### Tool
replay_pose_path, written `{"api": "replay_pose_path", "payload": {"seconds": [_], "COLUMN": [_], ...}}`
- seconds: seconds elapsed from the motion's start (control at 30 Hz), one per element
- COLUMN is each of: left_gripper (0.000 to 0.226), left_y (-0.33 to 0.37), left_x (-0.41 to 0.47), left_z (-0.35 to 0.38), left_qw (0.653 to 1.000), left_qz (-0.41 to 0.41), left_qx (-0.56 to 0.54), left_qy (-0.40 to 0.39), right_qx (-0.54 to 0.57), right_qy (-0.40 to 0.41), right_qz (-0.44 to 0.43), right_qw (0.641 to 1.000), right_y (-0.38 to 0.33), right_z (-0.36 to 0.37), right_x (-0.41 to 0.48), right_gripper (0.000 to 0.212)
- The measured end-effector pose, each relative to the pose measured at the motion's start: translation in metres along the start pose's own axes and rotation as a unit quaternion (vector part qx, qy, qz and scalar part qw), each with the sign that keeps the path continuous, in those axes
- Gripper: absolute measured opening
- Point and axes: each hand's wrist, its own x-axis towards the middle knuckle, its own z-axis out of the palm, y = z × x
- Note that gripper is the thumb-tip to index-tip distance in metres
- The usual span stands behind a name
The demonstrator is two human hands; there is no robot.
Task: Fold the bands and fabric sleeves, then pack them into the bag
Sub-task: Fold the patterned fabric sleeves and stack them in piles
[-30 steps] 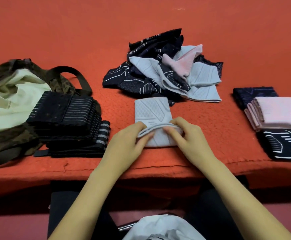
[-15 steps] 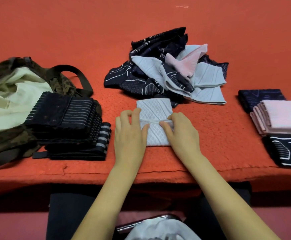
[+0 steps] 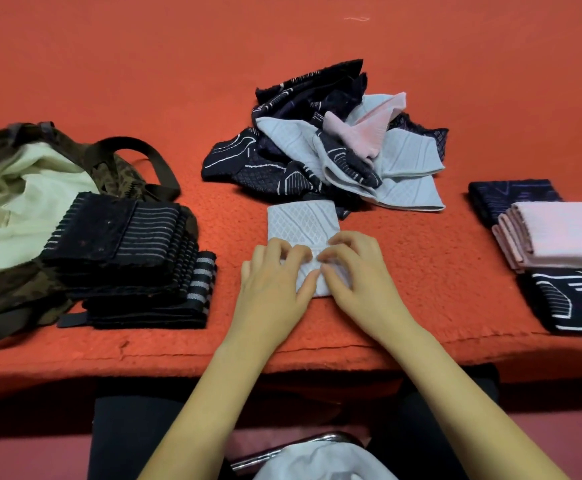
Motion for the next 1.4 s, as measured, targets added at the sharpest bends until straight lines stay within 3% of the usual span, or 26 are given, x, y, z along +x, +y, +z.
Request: {"api": "replay_pose_path", "payload": {"seconds": [0.2,0.37,0.5,0.6,0.8,1.0,1.13,1.27,1.4], "left_gripper": [0.033,0.032,0.04,0.034,0.06,0.049,0.037,0.03,0.037], "left_y": [-0.002,-0.013,-0.019,-0.021,-0.019,-0.02,-0.019,-0.008,-0.006], "left_x": [-0.001,-0.006,-0.011,-0.01,-0.01,-0.01,-0.008,-0.015,-0.013], "left_z": [0.0,-0.005,-0.008,-0.008,-0.008,-0.008,-0.011,-0.026,-0.034], "left_qw": [1.0,1.0,0.998,0.996,0.991,0.993,0.996,0.987,0.952], "left_qz": [0.001,0.02,0.04,0.033,0.045,0.027,0.048,-0.002,-0.118], "left_qx": [0.01,0.001,-0.032,-0.083,-0.111,-0.11,-0.07,-0.125,-0.278], "left_qy": [-0.004,-0.019,-0.02,0.007,-0.053,-0.029,0.04,0.1,0.049], "right_qx": [-0.023,-0.03,-0.056,-0.07,-0.051,-0.01,-0.005,0.039,0.143], "right_qy": [-0.042,-0.055,-0.029,0.012,0.023,-0.016,-0.018,-0.007,0.03], "right_qz": [-0.01,-0.008,-0.032,-0.046,-0.049,-0.015,-0.022,-0.018,0.103], "right_qw": [0.999,0.998,0.997,0.996,0.997,1.0,1.0,0.999,0.984], "right_y": [0.007,0.005,0.006,0.008,0.007,-0.008,-0.007,-0.012,-0.015], "right_z": [0.003,0.003,0.006,0.006,0.001,-0.007,-0.01,-0.013,-0.015], "right_x": [-0.001,-0.003,-0.003,-0.004,-0.005,-0.009,-0.009,-0.012,0.0], "right_gripper": [0.025,0.044,0.041,0.035,0.037,0.048,0.05,0.031,0.033]}}
